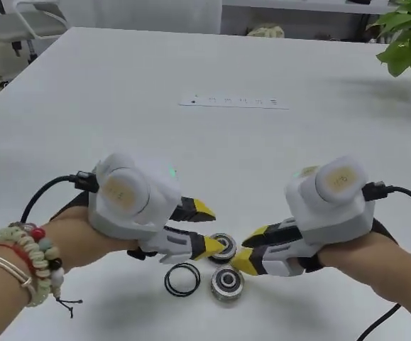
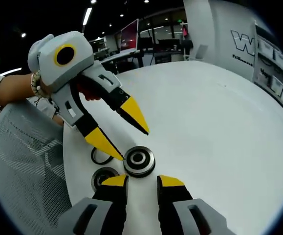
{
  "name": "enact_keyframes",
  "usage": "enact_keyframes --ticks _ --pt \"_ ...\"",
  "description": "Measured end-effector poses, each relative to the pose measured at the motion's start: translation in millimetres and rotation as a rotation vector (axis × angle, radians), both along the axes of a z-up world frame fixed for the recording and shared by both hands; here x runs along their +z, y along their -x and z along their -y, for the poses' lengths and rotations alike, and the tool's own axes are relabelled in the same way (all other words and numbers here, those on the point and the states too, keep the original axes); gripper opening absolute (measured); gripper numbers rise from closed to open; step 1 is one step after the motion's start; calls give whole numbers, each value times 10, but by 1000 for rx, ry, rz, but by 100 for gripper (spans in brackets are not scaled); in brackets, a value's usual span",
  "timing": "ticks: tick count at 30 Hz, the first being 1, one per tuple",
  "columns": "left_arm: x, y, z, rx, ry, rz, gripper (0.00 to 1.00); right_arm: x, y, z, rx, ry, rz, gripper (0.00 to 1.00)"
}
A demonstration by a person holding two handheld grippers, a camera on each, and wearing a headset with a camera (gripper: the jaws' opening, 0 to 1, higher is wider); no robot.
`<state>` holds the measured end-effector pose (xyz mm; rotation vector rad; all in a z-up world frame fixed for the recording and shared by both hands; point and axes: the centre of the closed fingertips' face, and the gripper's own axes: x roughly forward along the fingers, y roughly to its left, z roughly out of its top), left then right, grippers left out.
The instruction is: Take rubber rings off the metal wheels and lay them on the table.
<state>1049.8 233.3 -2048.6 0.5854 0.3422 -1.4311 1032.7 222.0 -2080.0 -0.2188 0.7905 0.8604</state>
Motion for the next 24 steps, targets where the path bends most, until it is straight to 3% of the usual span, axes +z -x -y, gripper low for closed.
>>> enact_keyframes --ticks 3,13,18,20,24 --pt "-85 -6 3 10 -16 -23 20 -6 14 -18 21 1 2 19" --pt "-115 40 57 -2 -9 -48 10 21 -6 -59 13 -22 16 25" --pt "-125 39 53 14 8 -87 8 13 -33 -72 -7 -33 24 25" --pt "-129 36 46 17 18 -86 8 9 -39 -79 -13 -39 26 25" --pt "-129 25 38 43 54 -127 8 -2 -48 -87 -16 -41 33 24"
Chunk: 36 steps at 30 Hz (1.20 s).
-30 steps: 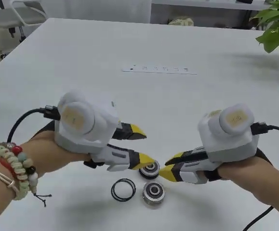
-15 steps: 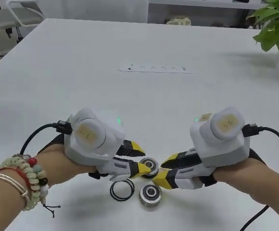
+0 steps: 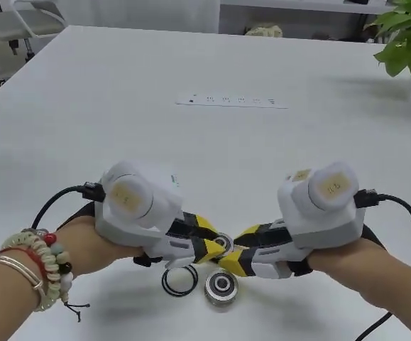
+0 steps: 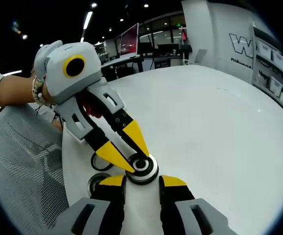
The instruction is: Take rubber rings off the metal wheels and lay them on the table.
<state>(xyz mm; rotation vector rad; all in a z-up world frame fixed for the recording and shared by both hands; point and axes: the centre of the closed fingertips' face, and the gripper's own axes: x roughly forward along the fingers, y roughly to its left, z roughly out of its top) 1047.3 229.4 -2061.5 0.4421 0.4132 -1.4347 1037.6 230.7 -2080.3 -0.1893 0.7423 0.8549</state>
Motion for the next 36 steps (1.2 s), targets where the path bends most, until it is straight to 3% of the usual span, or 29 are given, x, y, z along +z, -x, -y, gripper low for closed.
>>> enact_keyframes --ticks 6,28,36 --pt "1 12 5 4 6 9 8 2 13 -15 31 18 31 21" --pt "9 31 1 13 20 6 7 8 44 36 107 74 65 11" --pt "5 32 -7 17 26 1 7 -3 31 67 116 109 86 1"
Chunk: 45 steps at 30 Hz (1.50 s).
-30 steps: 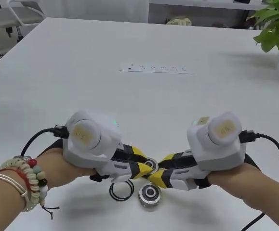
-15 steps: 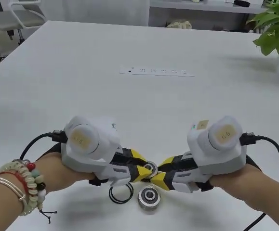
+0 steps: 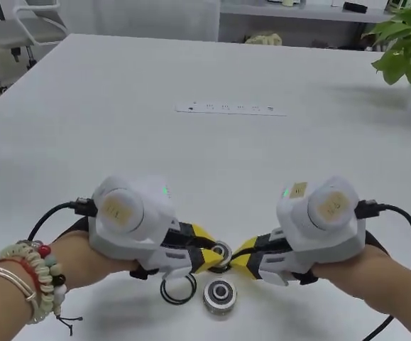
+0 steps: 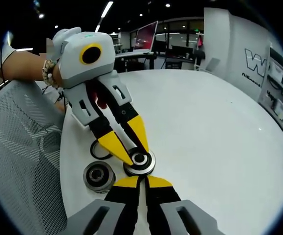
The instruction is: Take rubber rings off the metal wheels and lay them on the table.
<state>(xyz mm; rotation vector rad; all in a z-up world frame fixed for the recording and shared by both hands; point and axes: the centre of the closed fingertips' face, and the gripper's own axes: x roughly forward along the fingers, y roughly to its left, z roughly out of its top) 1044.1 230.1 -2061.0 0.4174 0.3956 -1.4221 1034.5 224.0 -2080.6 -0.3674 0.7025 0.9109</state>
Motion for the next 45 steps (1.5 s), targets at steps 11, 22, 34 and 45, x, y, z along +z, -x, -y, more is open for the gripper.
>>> enact_keyframes --ticks 11,22,34,45 --pt "-2 -9 -16 4 -5 2 7 -1 -75 48 -136 -34 -68 0" --pt "3 -21 -28 3 -8 10 7 122 -139 42 -285 -211 -157 0" --pt "-1 -21 -24 -1 -13 23 7 176 -117 -42 -301 -239 -179 0" --pt "-1 -23 -22 1 -6 19 8 198 -112 -54 -299 -253 -190 0"
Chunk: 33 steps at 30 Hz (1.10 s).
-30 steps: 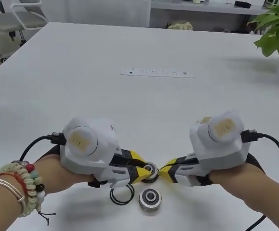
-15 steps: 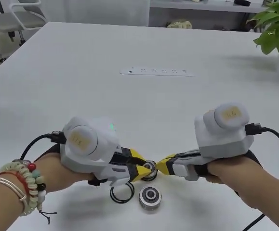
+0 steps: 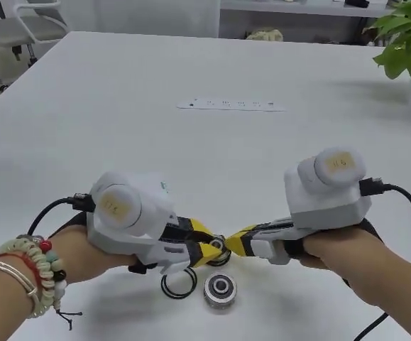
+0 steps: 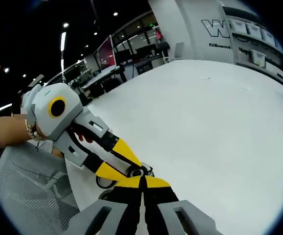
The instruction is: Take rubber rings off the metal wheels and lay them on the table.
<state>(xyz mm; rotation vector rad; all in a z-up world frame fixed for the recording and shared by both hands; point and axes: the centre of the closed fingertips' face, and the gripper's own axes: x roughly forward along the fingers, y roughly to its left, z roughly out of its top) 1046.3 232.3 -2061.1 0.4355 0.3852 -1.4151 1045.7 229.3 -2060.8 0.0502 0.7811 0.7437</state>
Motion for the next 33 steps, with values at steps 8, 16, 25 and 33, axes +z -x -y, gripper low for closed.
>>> enact_keyframes --ticks 8,16,25,33 --pt "2 0 4 0 1 0 8 17 14 -32 4 -22 -11 0" --pt "5 -6 15 13 5 0 8 159 -7 -129 -12 -99 -4 0" --pt "14 -3 12 -4 -29 22 8 85 -17 -54 -34 -65 -25 0" --pt "62 62 -91 -37 -61 13 18 76 -33 -18 -51 -64 -30 0"
